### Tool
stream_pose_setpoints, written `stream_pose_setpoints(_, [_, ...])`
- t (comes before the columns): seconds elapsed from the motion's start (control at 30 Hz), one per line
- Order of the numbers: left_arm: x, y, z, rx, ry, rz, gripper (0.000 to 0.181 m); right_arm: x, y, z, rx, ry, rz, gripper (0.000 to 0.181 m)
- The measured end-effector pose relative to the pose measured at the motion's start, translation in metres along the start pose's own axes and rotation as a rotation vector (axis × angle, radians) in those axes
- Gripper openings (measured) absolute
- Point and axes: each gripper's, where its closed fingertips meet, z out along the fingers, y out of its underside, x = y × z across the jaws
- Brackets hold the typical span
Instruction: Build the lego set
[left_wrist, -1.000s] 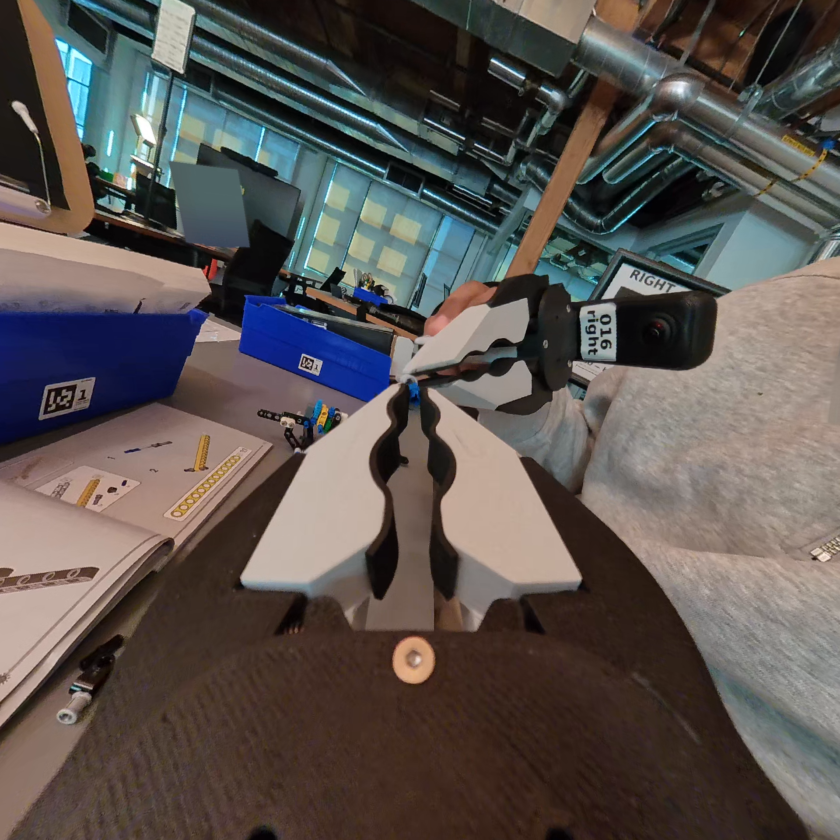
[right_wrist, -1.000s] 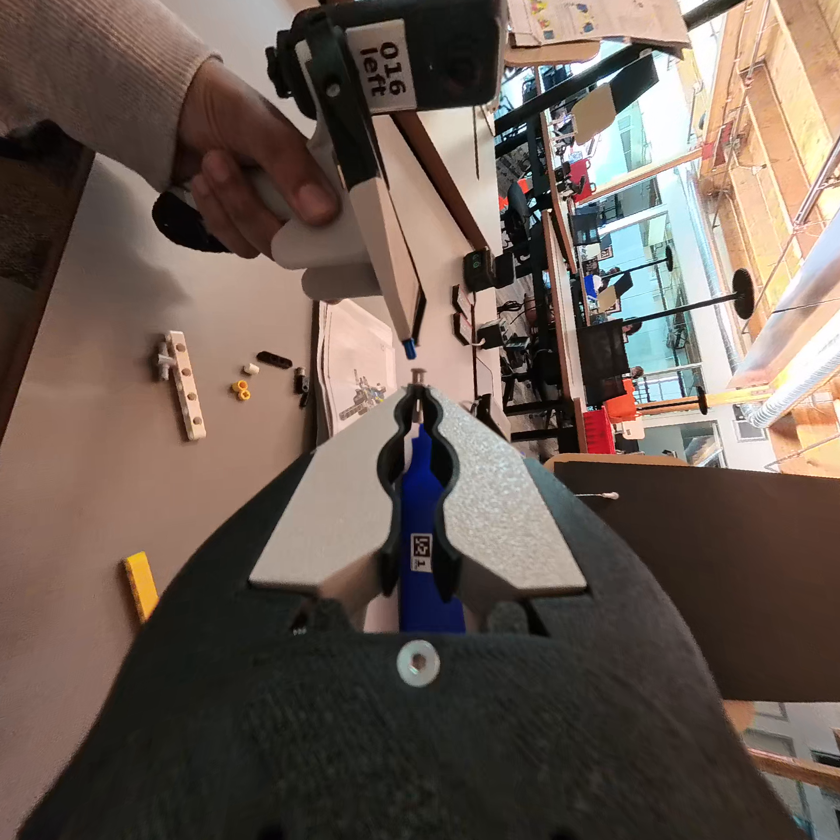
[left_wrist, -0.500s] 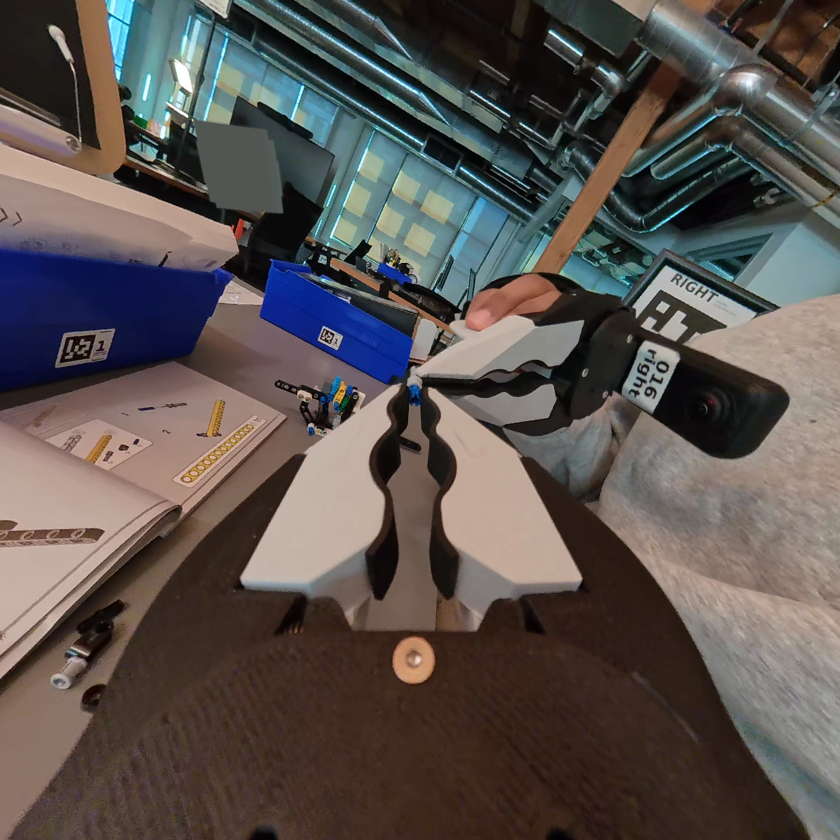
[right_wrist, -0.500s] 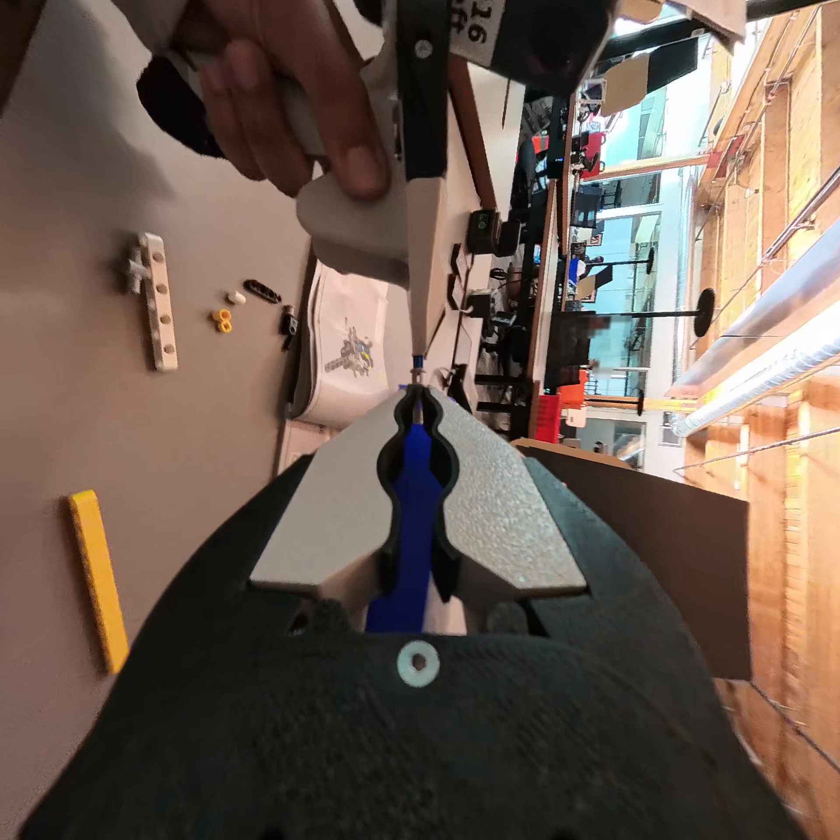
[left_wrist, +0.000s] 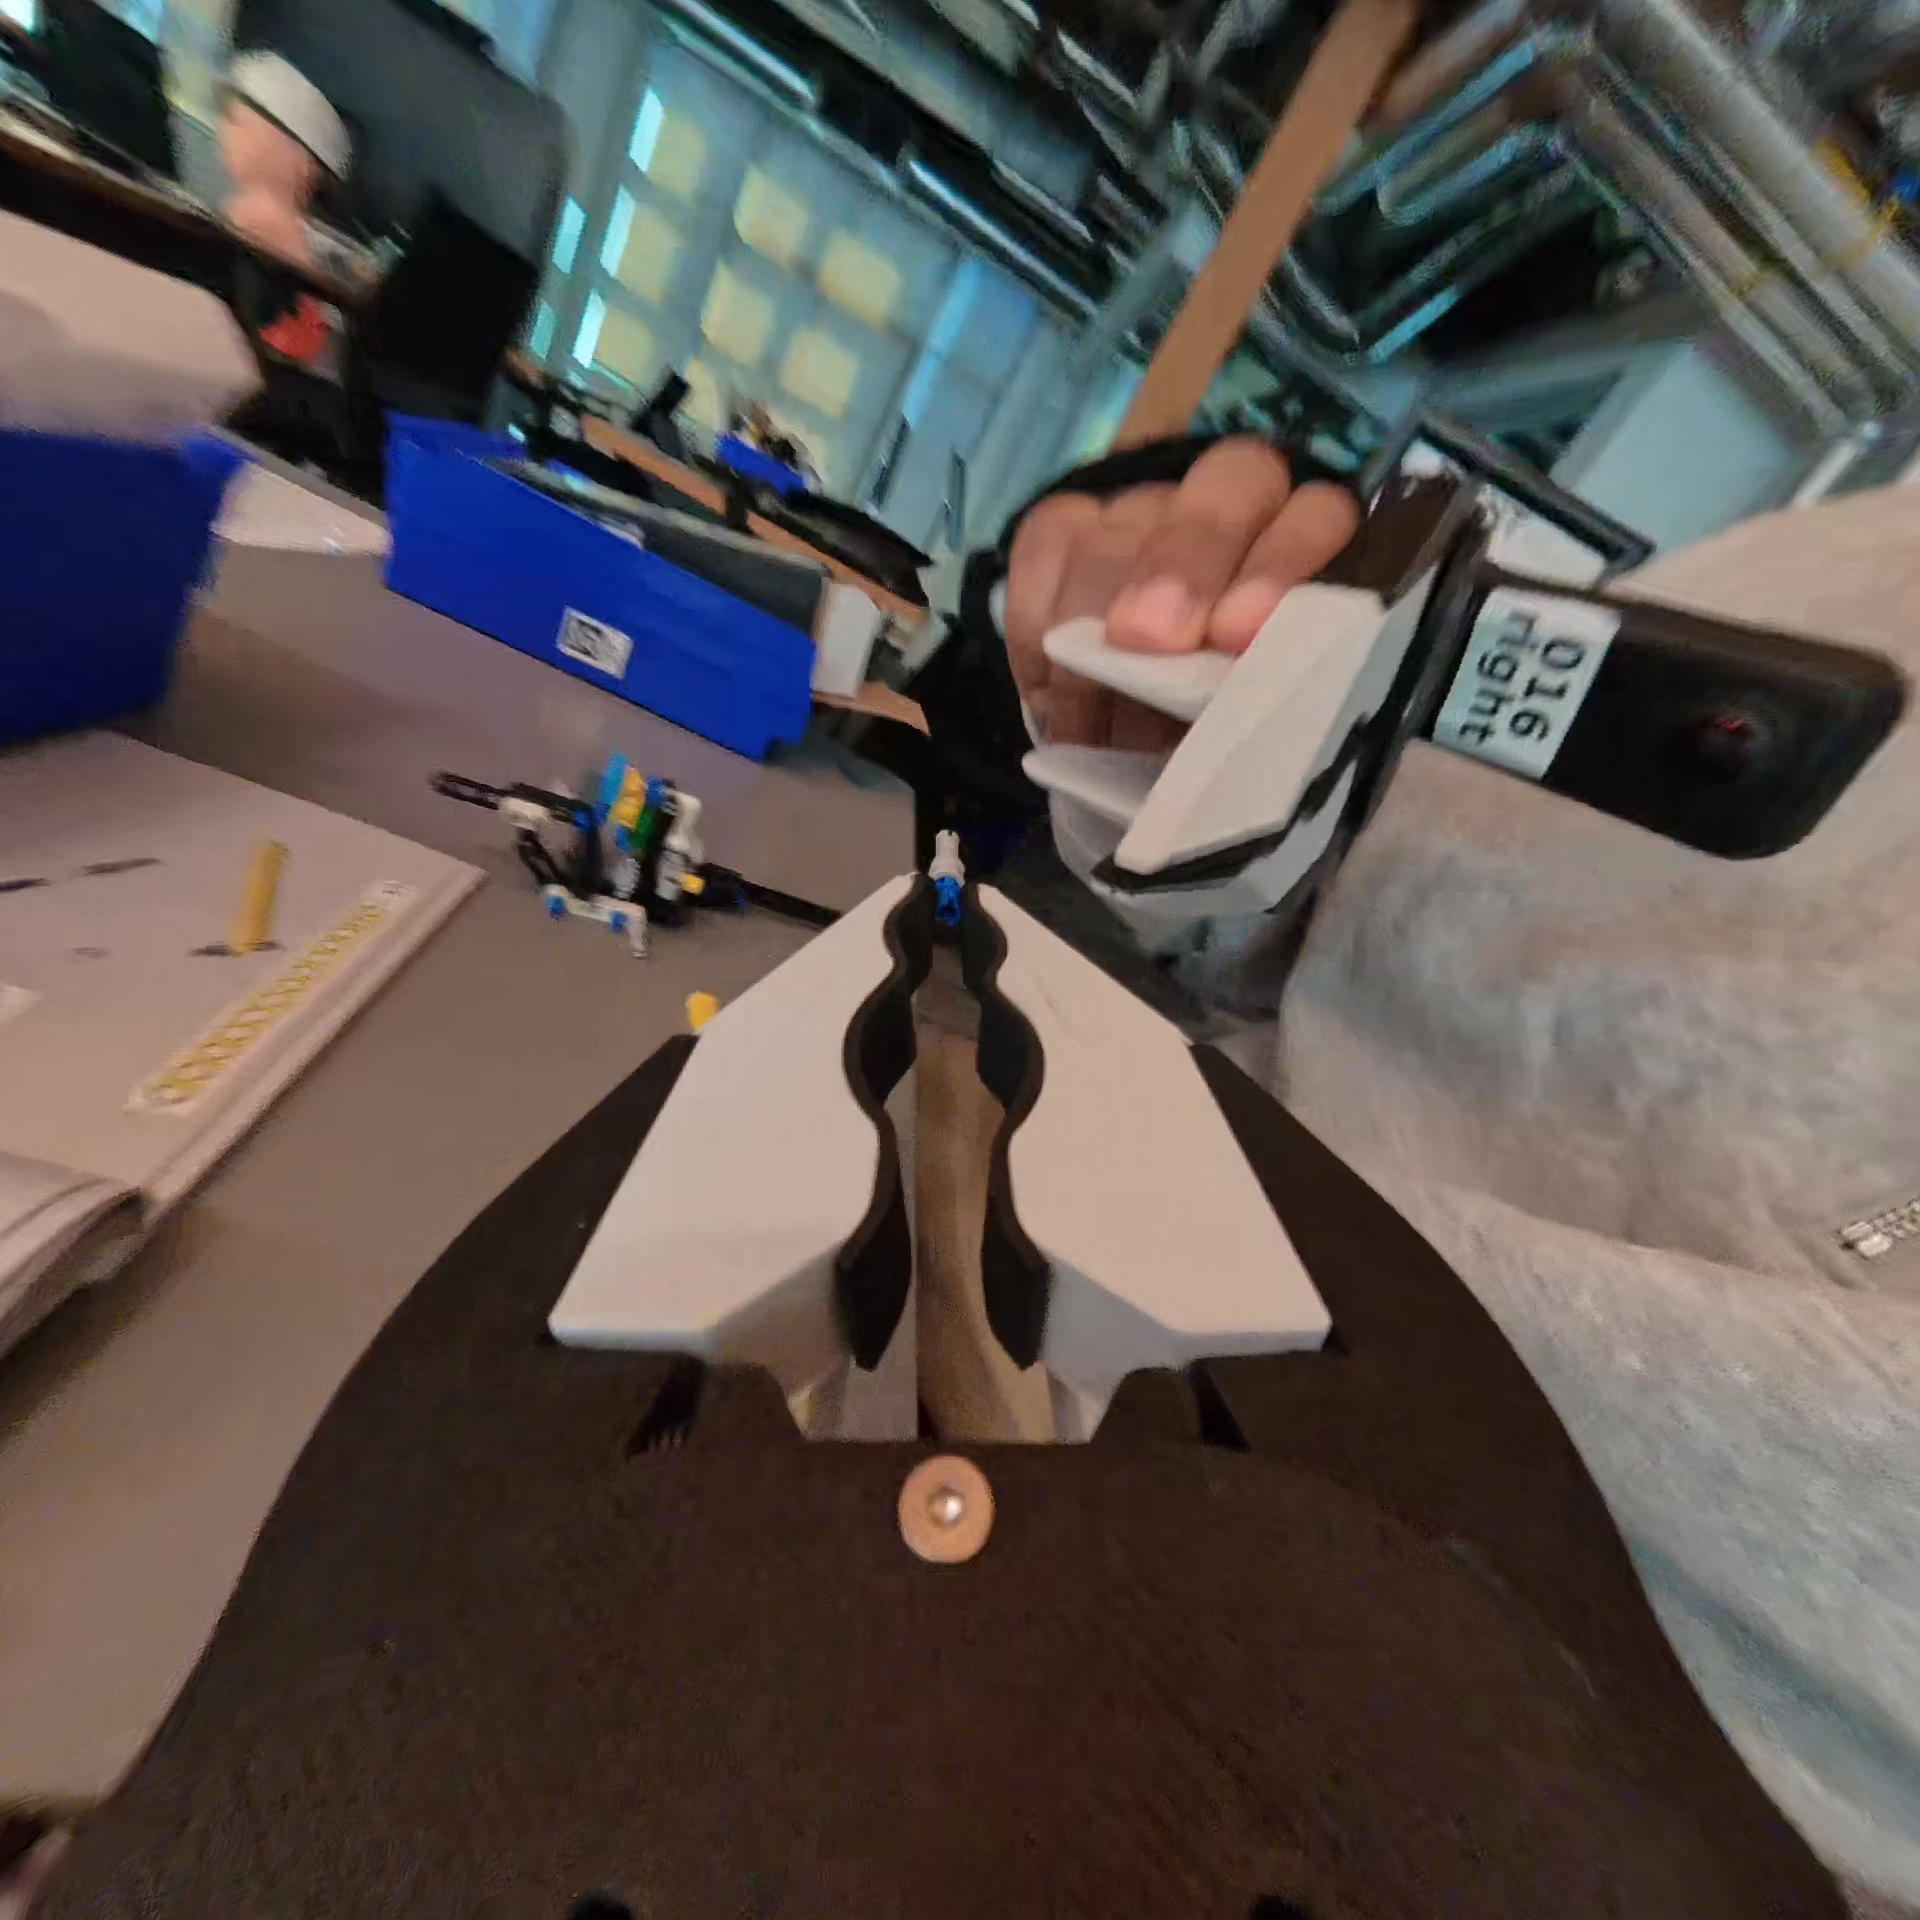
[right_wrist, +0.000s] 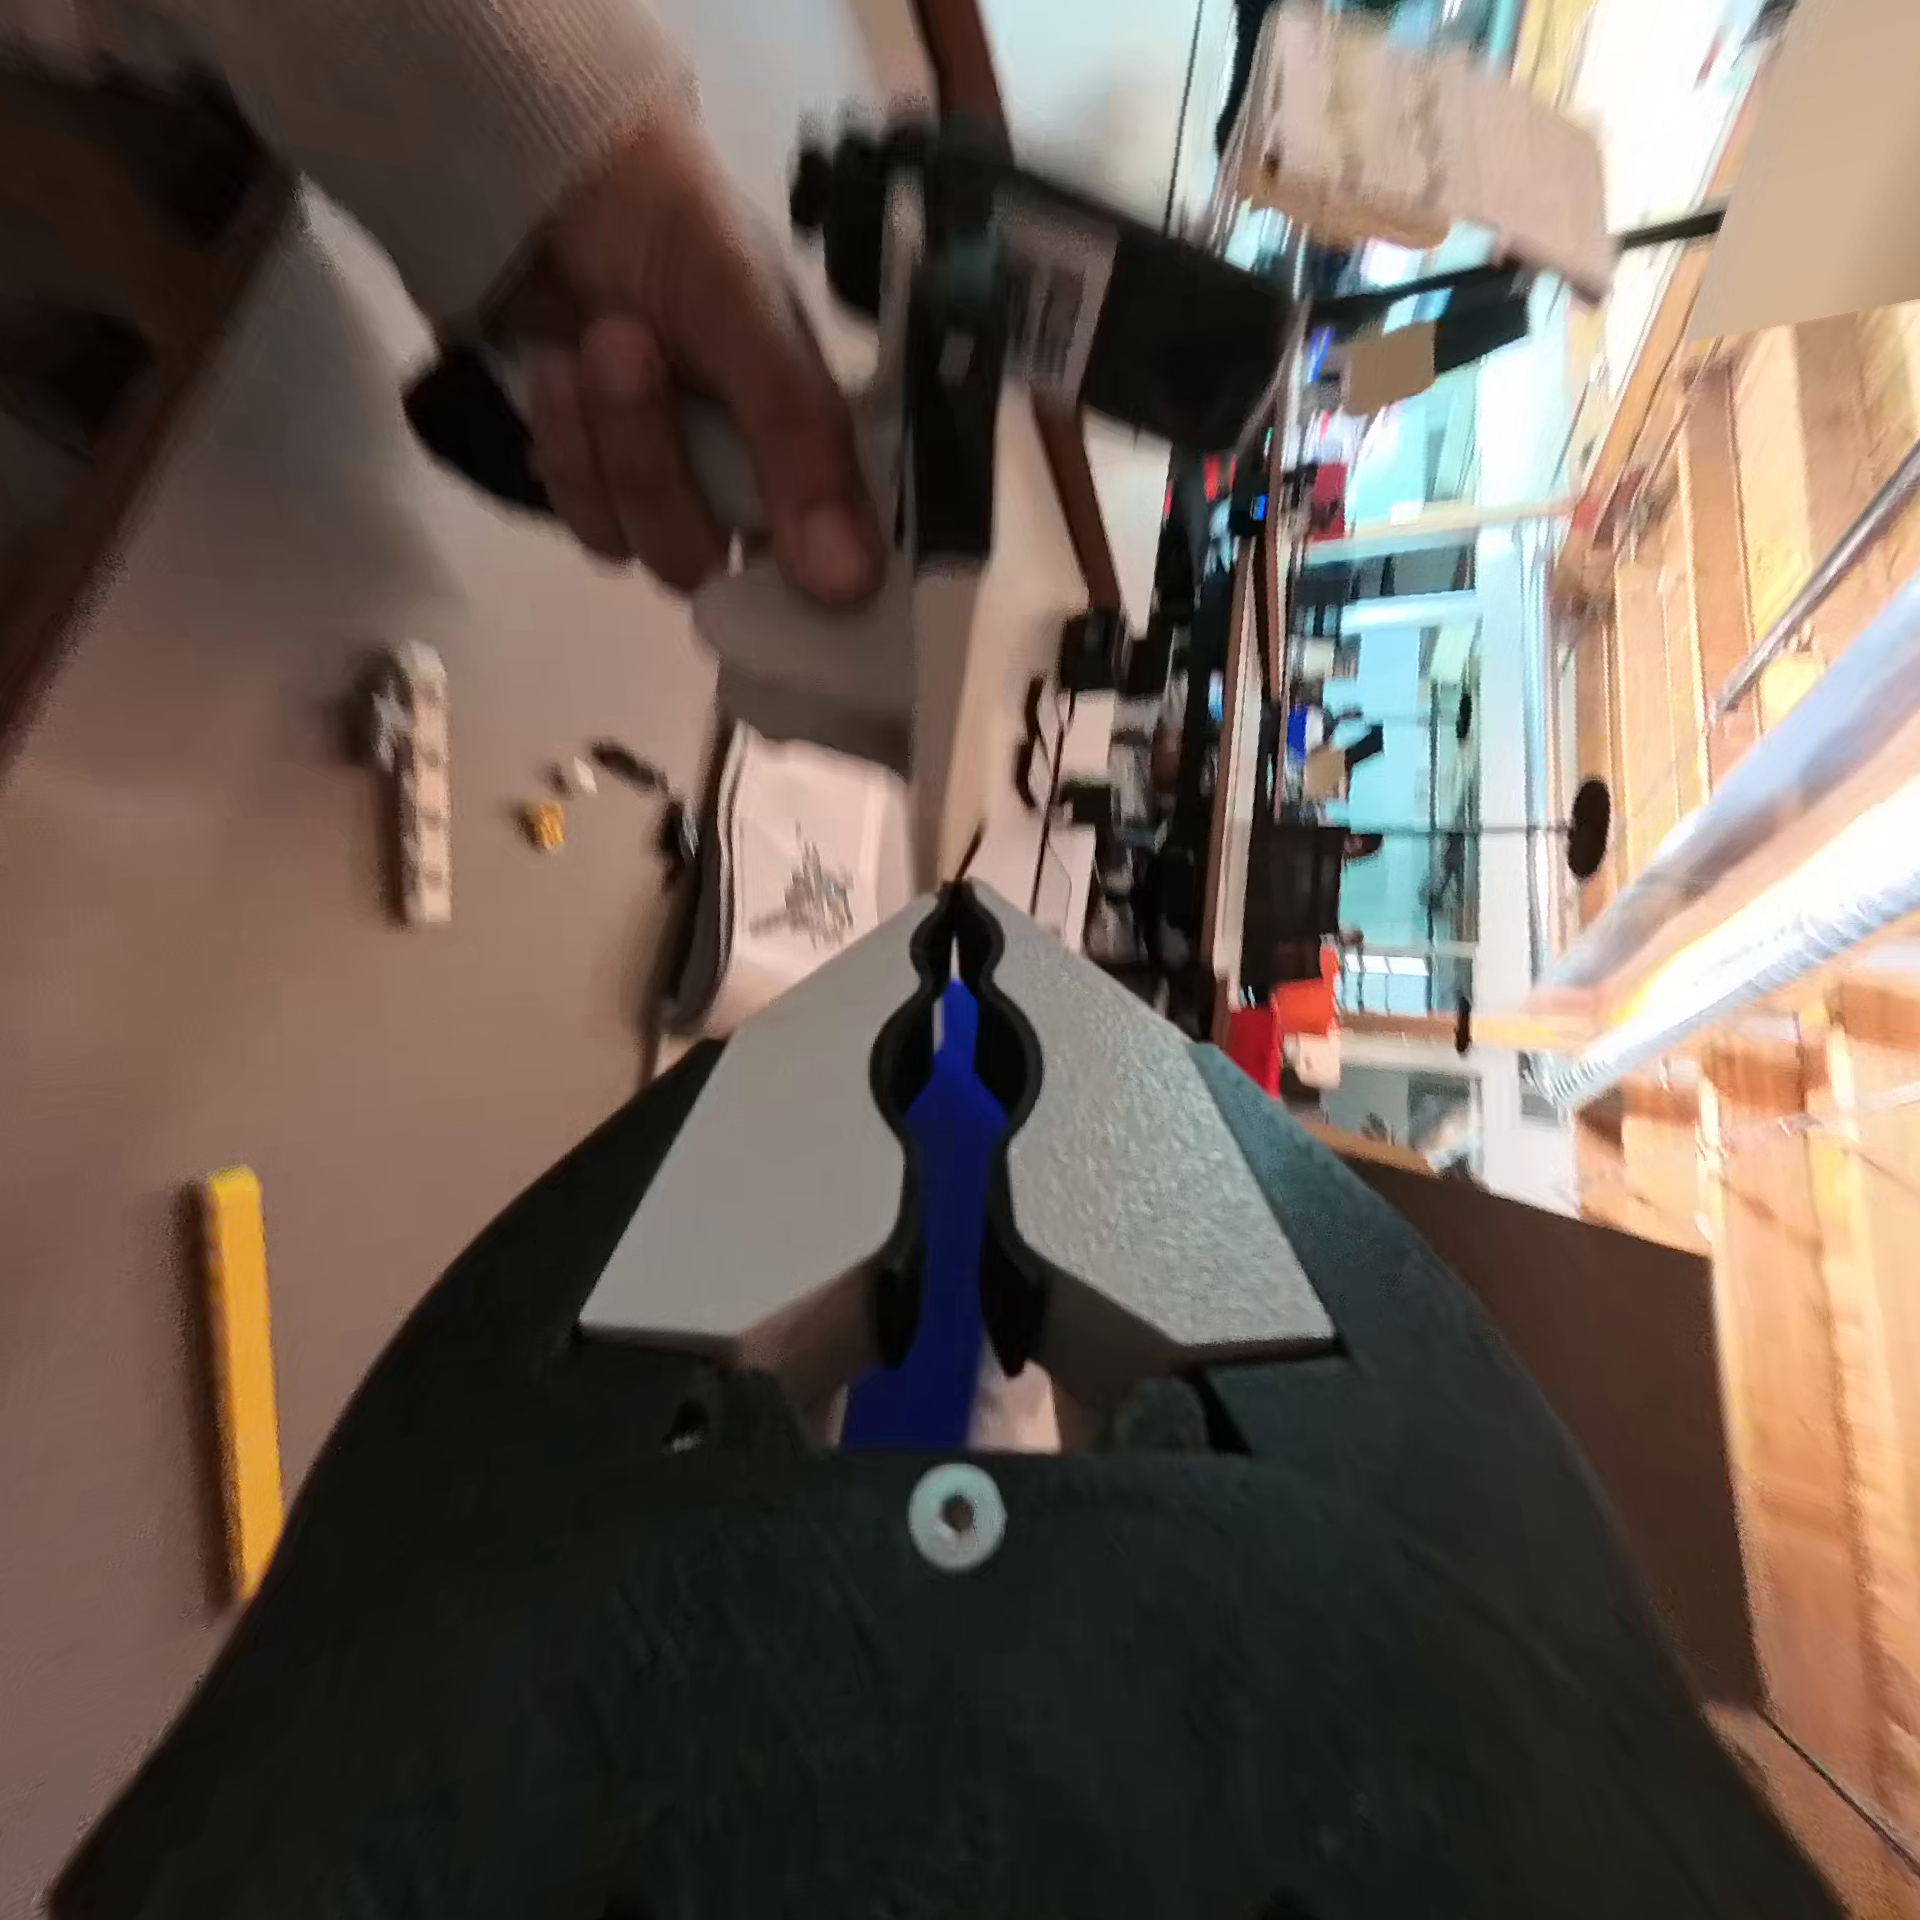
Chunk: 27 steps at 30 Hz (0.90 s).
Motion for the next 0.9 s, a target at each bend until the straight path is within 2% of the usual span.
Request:
stream_pose_setpoints(0.03, [0.004, 0.003, 0.009, -0.015, 0.022, -0.001, 0.001, 0.000, -0.014, -0.001, 0.067, -0.010, 0.027, 0.000])
stream_pose_setpoints(0.07, [0.006, 0.005, 0.015, -0.020, 0.032, -0.008, 0.001, 0.000, -0.023, -0.001, 0.094, -0.022, 0.036, 0.000])
stream_pose_setpoints(0.17, [-0.002, 0.010, 0.016, -0.042, -0.011, -0.007, 0.001, 0.006, -0.025, 0.000, 0.065, -0.008, -0.026, 0.000])
stream_pose_setpoints(0.23, [-0.005, 0.001, 0.007, 0.010, -0.011, -0.026, 0.001, 0.012, -0.021, -0.006, 0.069, -0.010, 0.050, 0.000])
stream_pose_setpoints(0.33, [-0.005, -0.017, -0.011, 0.123, 0.003, -0.043, 0.000, 0.031, 0.002, -0.019, 0.057, 0.044, 0.270, 0.000])
stream_pose_setpoints(0.47, [0.001, -0.036, -0.031, 0.246, 0.056, -0.044, 0.000, 0.041, 0.037, -0.039, 0.082, 0.099, 0.681, 0.000])
stream_pose_setpoints(0.53, [0.008, -0.041, -0.034, 0.280, 0.095, -0.036, 0.000, 0.037, 0.042, -0.046, 0.164, 0.087, 0.914, 0.002])
stream_pose_setpoints(0.67, [0.018, -0.040, -0.029, 0.271, 0.136, -0.006, 0.001, 0.031, 0.027, -0.050, 0.465, -0.061, 1.384, 0.018])
stream_pose_setpoints(0.73, [0.020, -0.036, -0.025, 0.249, 0.144, 0.001, 0.001, 0.026, 0.022, -0.048, 0.530, -0.126, 1.480, 0.026])
stream_pose_setpoints(0.9, [0.025, -0.027, -0.013, 0.191, 0.169, 0.001, 0.001, 0.009, 0.011, -0.041, 0.515, -0.205, 1.491, 0.027])
